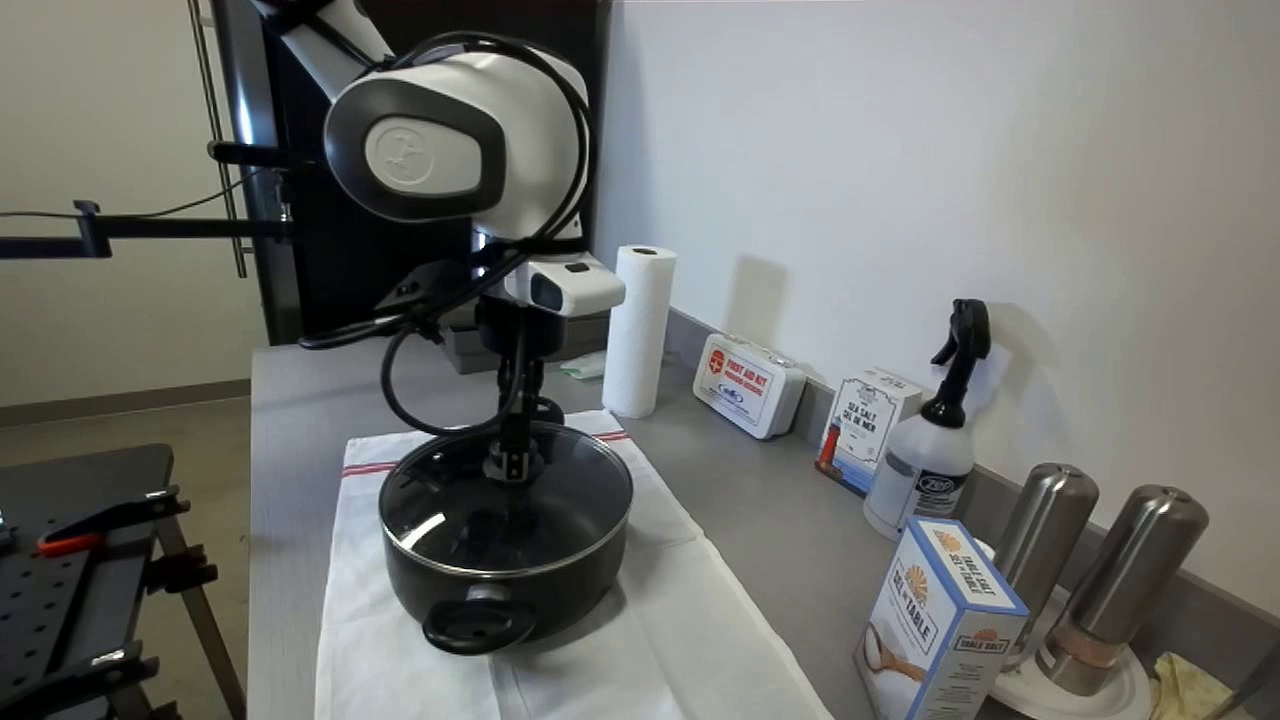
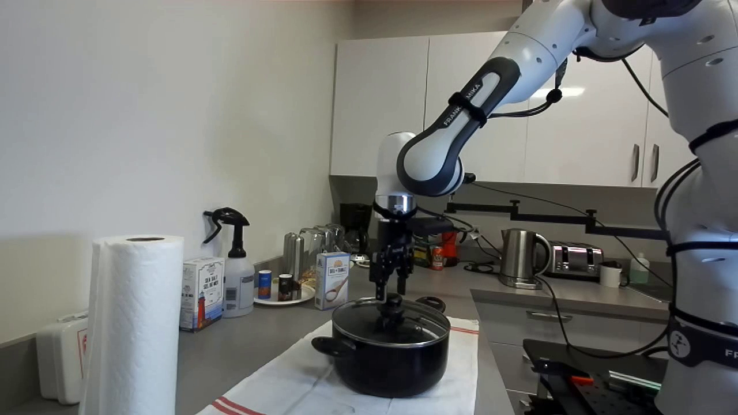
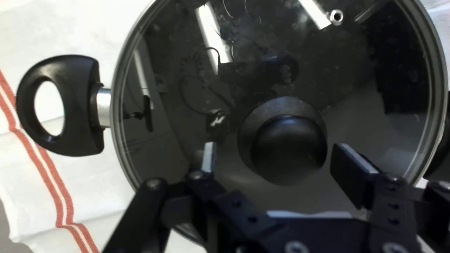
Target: Remove the lid from the pot and place it on the table
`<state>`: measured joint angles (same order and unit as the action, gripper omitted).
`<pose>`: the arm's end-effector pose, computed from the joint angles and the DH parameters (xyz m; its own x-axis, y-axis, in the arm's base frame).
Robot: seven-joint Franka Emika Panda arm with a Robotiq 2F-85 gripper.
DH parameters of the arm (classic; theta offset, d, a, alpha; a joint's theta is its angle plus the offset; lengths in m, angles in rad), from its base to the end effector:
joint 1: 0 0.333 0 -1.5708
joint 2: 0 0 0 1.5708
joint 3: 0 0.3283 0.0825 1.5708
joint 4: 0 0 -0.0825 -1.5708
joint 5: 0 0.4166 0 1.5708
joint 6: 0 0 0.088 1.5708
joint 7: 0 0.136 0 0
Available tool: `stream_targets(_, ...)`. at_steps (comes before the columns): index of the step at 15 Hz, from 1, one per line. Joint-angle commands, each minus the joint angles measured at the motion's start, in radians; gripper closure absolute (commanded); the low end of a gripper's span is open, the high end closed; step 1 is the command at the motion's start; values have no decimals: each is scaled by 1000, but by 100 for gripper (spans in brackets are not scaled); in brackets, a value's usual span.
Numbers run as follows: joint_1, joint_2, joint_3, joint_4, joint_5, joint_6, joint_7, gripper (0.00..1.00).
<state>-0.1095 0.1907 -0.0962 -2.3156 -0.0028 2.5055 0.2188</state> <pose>0.5331 -0.1124 0.2178 0.9129 -0.4082 0.0043 -0.4082 -0.9127 0.0194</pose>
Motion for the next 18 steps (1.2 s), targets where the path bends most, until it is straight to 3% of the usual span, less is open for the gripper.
stream_targets(1, 4, 16, -3, 21, 28, 12, -28, 48)
stream_targets(3, 5, 14, -1, 22, 37, 11, -30, 65)
stream_targets(5, 6, 12, 0, 22, 46, 11, -33, 75)
stream_targets(12, 6, -38, 1, -4, 66, -2, -48, 75)
stream_targets(18, 28, -142, -1, -68, 12, 0, -12, 75)
